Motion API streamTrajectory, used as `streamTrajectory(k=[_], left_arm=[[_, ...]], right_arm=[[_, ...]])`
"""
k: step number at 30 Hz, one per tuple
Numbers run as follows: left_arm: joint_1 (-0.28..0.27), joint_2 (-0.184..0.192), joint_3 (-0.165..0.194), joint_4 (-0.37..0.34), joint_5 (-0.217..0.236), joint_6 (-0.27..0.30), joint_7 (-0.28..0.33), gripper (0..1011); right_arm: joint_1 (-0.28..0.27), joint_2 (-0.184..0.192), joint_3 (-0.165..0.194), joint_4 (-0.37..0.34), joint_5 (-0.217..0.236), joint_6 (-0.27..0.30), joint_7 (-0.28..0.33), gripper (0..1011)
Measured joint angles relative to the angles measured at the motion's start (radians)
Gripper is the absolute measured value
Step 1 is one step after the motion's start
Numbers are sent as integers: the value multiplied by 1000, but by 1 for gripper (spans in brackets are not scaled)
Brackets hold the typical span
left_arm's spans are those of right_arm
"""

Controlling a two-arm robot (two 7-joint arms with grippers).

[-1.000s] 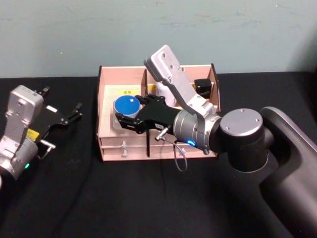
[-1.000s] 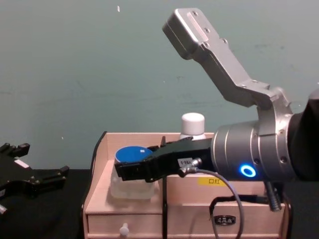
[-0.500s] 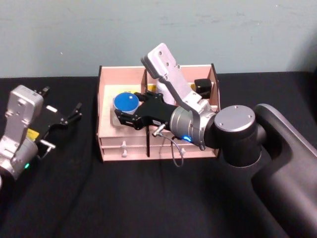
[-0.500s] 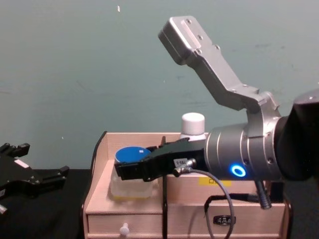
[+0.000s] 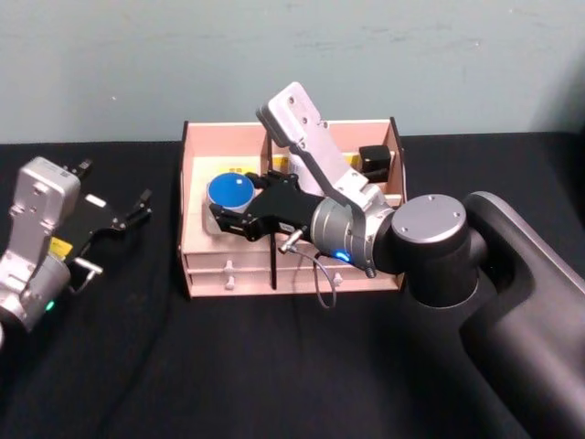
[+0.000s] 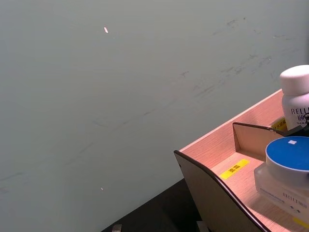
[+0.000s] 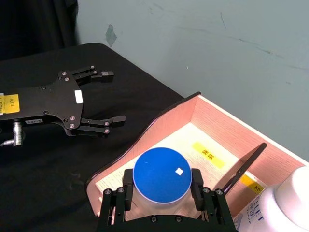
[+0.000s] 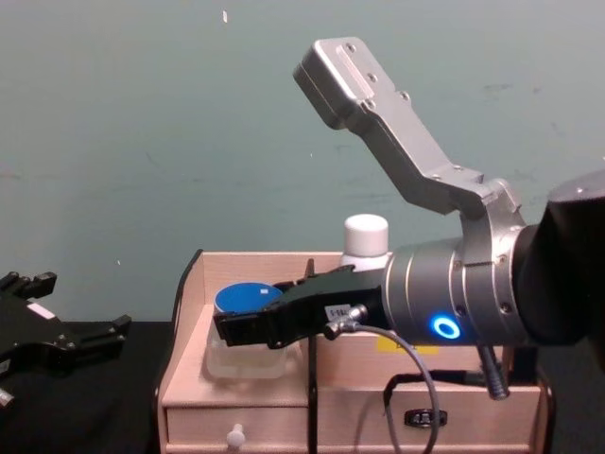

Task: Pick up the facial cleanser and watermelon frost from the table and place them into the tiered storage box.

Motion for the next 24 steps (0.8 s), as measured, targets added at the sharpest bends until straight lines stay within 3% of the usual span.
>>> streamTrajectory(k=[4,15,24], left_arm=[[0,0,0,0,0,0,0,1001],[0,0,0,0,0,0,0,1002],[0,0,0,0,0,0,0,1001]], right_arm=[[0,1,0,-1,0,0,0,718],[-9,-1,9,-6,1,-13,-9,1000],[-51,1,39,-67,-12,-72,-31,1002]])
